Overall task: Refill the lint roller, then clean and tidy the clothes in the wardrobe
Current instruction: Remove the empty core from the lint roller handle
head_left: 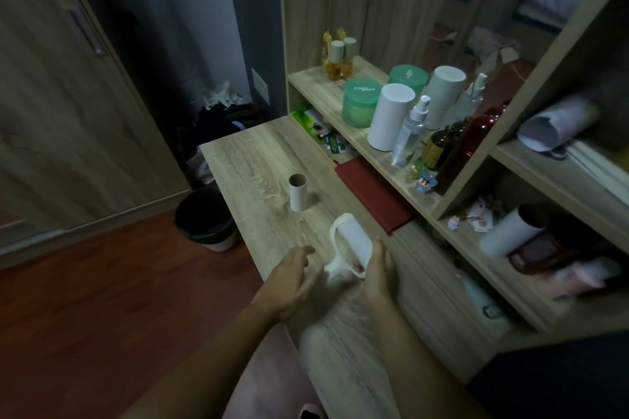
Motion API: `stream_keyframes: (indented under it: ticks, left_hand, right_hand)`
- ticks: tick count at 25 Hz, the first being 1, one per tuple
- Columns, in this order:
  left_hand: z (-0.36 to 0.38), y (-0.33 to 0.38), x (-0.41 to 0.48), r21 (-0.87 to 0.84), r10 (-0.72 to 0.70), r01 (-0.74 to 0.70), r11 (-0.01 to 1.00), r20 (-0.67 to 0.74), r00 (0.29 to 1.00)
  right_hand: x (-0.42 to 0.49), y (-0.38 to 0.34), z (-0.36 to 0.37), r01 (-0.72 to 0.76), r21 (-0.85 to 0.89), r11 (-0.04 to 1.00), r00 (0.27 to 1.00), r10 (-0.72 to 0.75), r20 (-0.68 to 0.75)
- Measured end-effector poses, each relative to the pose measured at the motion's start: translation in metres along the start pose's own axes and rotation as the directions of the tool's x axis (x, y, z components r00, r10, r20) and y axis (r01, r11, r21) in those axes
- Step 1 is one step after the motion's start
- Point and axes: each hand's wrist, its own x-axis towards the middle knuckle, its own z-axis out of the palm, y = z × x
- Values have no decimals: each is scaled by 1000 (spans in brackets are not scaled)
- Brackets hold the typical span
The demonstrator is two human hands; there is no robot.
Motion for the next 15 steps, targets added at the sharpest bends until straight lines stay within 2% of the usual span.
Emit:
stream_keyframes:
  ticks: [2,4,7,12,15]
  left_hand:
    - [-8,12,14,-165,-93,72,984,-128,987]
    - [-15,21,30,-254,-99,62,965,-138,985]
    - [-23,21,36,-196,-17,4,981,-65,998]
    - [-19,12,28,-320,-100,74,944,-66,993]
    - [-20,11,26,-328,-108,85,941,-53,993]
  right_hand:
    - [-3,-2,-7,34,-108,994,999,-31,37]
    - [-8,-4,-11,67,-230,971,992,-41,119]
    - [-18,-7,-11,100,-204,974,982,-63,178]
    - [-22,-4,-8,183,-216,959,979,-159,125]
    - [-25,-6,-7,210,-206,956,975,-189,115]
